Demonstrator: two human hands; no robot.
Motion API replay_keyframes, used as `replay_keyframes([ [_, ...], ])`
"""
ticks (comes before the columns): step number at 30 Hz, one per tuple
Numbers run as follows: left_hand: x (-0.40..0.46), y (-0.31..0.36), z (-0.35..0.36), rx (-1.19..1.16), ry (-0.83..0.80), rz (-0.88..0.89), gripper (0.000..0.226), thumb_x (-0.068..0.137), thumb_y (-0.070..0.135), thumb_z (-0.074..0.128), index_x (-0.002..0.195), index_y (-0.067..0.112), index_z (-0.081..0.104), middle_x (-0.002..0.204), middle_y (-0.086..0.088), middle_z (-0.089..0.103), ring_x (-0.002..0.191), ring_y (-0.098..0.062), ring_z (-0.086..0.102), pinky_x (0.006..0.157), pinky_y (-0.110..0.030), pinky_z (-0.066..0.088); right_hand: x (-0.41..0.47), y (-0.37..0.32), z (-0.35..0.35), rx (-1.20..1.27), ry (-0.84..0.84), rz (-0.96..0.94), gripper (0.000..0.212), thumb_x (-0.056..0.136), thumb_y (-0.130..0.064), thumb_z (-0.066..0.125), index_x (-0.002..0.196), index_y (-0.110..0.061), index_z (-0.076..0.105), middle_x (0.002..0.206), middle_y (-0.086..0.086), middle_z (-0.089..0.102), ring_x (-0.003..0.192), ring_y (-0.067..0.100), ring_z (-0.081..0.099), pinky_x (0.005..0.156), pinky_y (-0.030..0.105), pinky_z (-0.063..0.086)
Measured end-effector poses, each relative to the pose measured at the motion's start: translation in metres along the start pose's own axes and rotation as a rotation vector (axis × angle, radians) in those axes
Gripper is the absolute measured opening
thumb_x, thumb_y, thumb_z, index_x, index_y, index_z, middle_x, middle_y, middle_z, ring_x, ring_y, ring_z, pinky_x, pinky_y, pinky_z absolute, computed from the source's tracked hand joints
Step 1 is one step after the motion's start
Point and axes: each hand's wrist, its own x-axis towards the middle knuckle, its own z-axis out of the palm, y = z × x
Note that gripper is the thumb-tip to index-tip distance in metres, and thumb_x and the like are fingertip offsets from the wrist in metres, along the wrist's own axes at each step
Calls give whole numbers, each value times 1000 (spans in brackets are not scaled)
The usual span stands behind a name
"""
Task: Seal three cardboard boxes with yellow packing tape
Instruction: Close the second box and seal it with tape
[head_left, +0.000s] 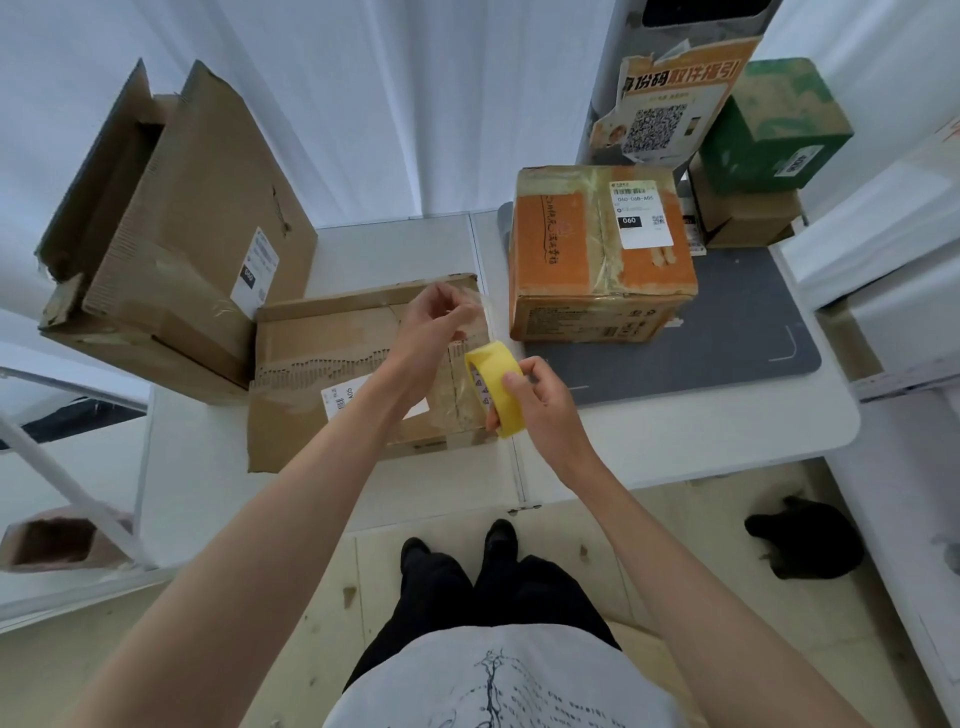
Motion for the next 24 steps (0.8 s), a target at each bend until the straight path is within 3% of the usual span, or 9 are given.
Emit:
replay_keyframes([
  [6, 0, 3, -20, -55, 25, -55, 23, 86, 1, 75, 104, 8, 63, 88, -7, 67, 72, -16, 68, 67, -24, 54, -3, -3, 15, 31, -40, 25, 30, 105, -28, 53, 113, 1, 50, 82, 17, 73, 71, 29, 72, 71, 46, 59],
  [9, 0, 6, -24, 0, 16, -51, 13, 88, 8, 77, 94, 8, 65, 87, -8, 70, 68, -17, 69, 65, -24, 56, -4, 0, 18, 25, -53, 43, 28, 105, -29, 53, 113, -2, 51, 84, 17, 74, 71, 28, 72, 71, 45, 60],
  [14, 1, 5, -23, 205, -29, 81, 15, 91, 12, 75, 86, 13, 61, 94, -4, 64, 70, -21, 72, 65, -32, 57, -5, 7, 12, -10, -37, 49, 25, 102, -26, 58, 117, -6, 57, 91, 20, 73, 70, 22, 71, 63, 28, 57],
  [19, 2, 3, -4, 323, -111, 140, 18, 99, 15, 64, 86, 19, 53, 86, 0, 60, 79, -19, 65, 72, -39, 58, -4, 9, 7, 22, -30, 87, 26, 105, -26, 53, 121, -6, 61, 103, 19, 71, 77, 13, 71, 62, 15, 51],
  [22, 2, 7, 6, 363, -141, 160, 20, 103, 15, 57, 86, 20, 49, 85, 1, 57, 82, -21, 61, 76, -42, 56, -1, 13, 7, 83, 4, 90, 22, 106, -28, 51, 116, -11, 61, 102, 20, 71, 79, 14, 69, 65, 20, 53],
  [24, 2, 11, 12, 359, -148, 177, 18, 103, 14, 56, 88, 19, 49, 86, 0, 57, 81, -19, 61, 76, -40, 55, 1, 17, 6, 108, 66, 85, 18, 104, -33, 52, 109, -19, 63, 99, 17, 71, 81, 17, 68, 74, 33, 57],
])
